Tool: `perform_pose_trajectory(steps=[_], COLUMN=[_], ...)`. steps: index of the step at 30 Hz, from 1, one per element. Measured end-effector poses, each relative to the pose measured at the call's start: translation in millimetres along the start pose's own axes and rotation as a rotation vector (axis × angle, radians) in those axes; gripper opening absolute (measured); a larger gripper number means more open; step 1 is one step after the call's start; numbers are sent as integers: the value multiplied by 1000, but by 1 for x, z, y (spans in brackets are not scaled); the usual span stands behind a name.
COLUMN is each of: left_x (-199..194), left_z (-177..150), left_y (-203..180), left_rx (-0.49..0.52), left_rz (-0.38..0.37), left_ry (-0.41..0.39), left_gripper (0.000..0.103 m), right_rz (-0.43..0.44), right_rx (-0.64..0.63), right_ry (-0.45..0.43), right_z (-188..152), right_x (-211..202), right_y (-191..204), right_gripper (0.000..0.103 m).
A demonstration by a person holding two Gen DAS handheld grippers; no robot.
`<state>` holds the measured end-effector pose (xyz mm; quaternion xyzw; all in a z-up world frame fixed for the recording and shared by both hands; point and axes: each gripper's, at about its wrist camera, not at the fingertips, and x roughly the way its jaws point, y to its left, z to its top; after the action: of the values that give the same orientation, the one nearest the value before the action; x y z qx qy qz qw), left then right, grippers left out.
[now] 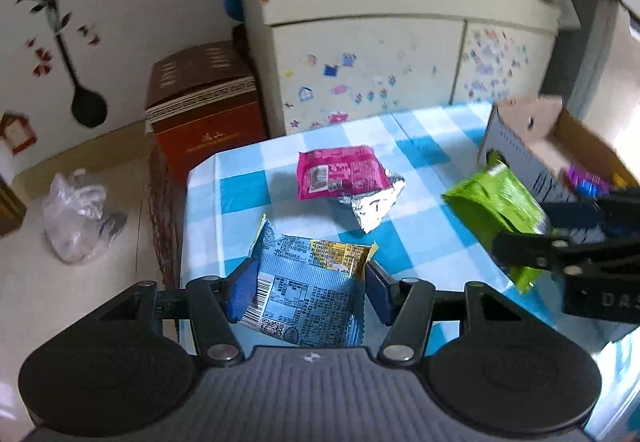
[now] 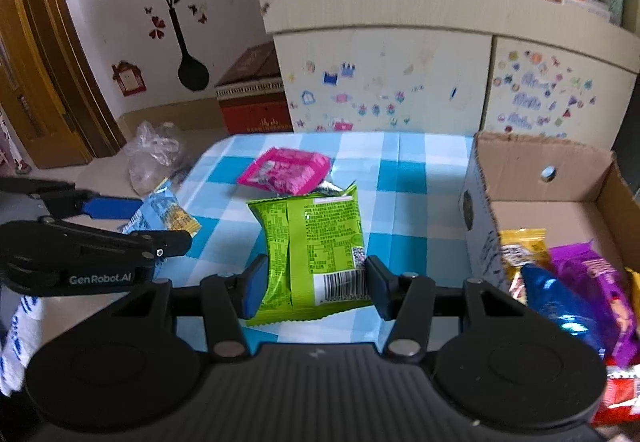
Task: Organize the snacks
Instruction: 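Lift the green packet with the right gripper while the left gripper lifts the light-blue packet, then carry the green and light-blue packets with both grippers over the cardboard box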
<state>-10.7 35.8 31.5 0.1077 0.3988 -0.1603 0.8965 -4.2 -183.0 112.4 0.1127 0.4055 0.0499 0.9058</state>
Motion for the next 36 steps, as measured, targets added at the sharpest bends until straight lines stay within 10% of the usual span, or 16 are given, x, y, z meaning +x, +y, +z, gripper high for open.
perform_pose_trajectory(steps=[15,36], left_x=[-28,-60], left_z=[-33,-21], left_y=[6,-43], left_rx=[-231,-262], left_rz=[41,60], left_ry=[-58,-108], left_gripper=[63,63], right_rz=[26,35], right_rx=[13,54], right_ry=[-72,-151], right_z=[-5,3], right_x=[-53,-87], right_y=[-6,-29], right_gripper=[53,53])
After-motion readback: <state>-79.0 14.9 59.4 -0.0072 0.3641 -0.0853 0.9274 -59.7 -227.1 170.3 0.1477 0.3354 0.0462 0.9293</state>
